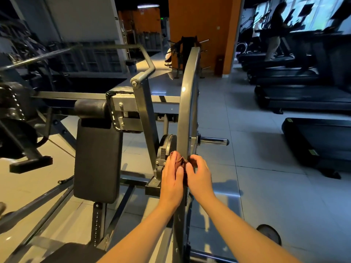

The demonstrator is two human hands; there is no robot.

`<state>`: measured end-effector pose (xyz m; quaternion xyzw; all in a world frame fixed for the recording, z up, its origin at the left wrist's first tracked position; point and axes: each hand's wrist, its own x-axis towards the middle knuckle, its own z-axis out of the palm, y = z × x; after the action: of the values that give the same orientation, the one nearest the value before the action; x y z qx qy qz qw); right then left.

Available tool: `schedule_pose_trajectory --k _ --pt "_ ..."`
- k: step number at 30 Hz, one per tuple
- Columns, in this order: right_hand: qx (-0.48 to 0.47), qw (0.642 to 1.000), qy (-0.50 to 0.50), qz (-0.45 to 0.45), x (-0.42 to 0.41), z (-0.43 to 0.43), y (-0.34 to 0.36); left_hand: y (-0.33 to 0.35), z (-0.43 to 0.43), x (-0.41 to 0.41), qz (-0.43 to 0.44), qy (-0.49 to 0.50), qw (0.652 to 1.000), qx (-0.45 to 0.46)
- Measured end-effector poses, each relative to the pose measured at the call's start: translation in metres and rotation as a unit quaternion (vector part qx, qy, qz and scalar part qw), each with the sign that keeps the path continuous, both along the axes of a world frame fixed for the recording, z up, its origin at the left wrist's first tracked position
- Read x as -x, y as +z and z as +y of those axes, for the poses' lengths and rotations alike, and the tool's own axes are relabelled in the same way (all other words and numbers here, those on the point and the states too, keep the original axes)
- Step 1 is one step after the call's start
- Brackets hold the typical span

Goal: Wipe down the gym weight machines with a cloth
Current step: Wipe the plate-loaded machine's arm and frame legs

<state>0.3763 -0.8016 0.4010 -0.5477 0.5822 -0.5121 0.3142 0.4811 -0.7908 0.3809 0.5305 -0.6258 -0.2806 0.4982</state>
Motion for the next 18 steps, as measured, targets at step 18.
schedule_pose_trajectory --k 18 --pt "-0.067 0.997 -0.031 -0.021 -0.013 0.041 -0.018 -0.029 0.027 -0.034 -0.036 -0.052 0.998 -0.022"
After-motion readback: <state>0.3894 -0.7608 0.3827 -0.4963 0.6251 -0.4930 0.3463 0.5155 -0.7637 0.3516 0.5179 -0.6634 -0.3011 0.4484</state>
